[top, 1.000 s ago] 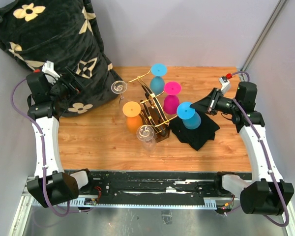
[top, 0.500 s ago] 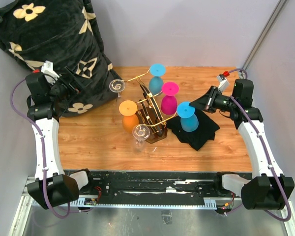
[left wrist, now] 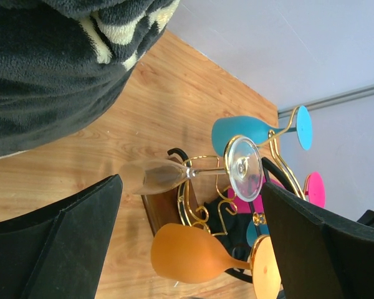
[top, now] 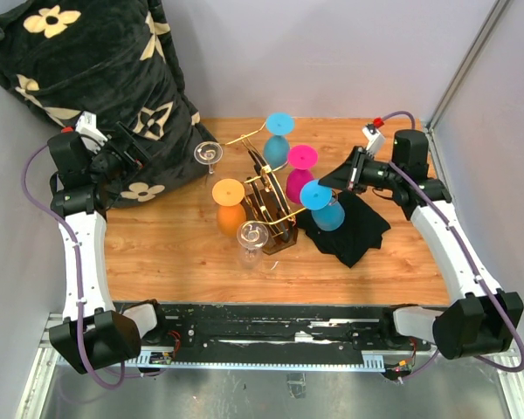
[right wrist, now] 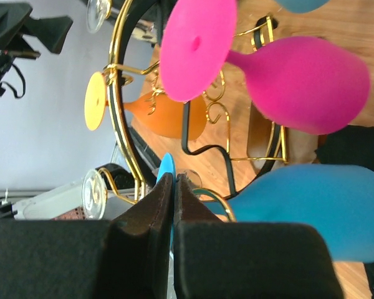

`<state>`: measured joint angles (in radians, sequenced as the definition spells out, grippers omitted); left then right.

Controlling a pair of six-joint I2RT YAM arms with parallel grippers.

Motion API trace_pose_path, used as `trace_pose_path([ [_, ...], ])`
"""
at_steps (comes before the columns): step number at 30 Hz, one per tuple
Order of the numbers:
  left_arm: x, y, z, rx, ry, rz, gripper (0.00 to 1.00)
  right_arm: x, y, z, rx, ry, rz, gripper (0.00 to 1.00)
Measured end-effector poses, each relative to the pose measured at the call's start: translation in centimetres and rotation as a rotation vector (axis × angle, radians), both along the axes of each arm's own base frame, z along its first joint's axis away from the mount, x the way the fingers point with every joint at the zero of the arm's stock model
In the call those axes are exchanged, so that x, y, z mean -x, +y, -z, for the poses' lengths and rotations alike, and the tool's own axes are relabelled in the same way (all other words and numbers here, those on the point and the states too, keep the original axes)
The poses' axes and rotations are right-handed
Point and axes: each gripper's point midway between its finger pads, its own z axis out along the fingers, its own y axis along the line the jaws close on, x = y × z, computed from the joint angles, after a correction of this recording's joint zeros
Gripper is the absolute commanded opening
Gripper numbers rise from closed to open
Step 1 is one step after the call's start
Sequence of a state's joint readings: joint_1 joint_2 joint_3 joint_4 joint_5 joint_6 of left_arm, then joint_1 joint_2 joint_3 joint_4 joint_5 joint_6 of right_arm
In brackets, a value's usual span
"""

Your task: Take the wine glass off the wine glass rack

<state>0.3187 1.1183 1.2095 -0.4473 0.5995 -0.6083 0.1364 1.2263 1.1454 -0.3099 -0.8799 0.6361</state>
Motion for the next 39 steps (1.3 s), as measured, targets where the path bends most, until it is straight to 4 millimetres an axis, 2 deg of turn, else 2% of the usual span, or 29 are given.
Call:
trace_pose_path([
  [5,0.1,0.0,0.1,-0.006,0.003,0.002,1.00,1.9,1.8,-0.5,0.008,-0.013,-0.061,0.01],
  [8,0.1,0.0,0.2,-0.009,0.006,0.003,0.99,3.7,1.7,-0.7,0.033,-0.020,-0.072,0.01],
  [11,0.1,0.0,0.3,-0.014,0.007,0.005,1.00,5.8,0.6,-0.5,0.090,-0.016,-0.065,0.01],
  [13,0.2,0.0,0.3,-0.016,0.009,0.005,1.00,7.0,-0.4,0.2,0.158,-0.008,-0.045,0.01],
  [17,0.3,0.0,0.5,-0.016,0.015,0.006,0.98,7.9,-3.2,2.3,0.336,0.021,0.026,0.01],
  [22,0.7,0.0,0.7,-0.026,0.025,0.002,0.96,8.0,-9.0,5.5,0.658,0.085,0.187,0.01],
  [26,1.0,0.0,0.5,-0.031,0.023,-0.003,0.95,7.3,-13.3,6.2,0.871,0.088,0.301,0.01],
  [29,1.1,0.0,0.3,-0.033,0.015,-0.003,0.95,5.2,-15.1,5.8,0.972,0.028,0.354,0.01],
  [32,1.2,-0.1,0.1,-0.033,0.007,-0.004,0.94,1.5,-17.2,5.3,1.066,-0.021,0.414,0.01],
  [33,1.2,-0.1,0.2,-0.032,0.005,-0.005,0.94,-0.1,-17.9,5.0,1.088,-0.036,0.441,0.01],
  [36,1.3,-0.2,0.8,-0.021,0.013,-0.006,0.93,-6.7,-20.9,5.0,1.154,-0.086,0.519,0.01],
  [39,1.3,-0.1,1.3,-0.018,0.023,-0.008,0.93,-12.5,-23.7,6.7,1.222,-0.115,0.549,0.01],
])
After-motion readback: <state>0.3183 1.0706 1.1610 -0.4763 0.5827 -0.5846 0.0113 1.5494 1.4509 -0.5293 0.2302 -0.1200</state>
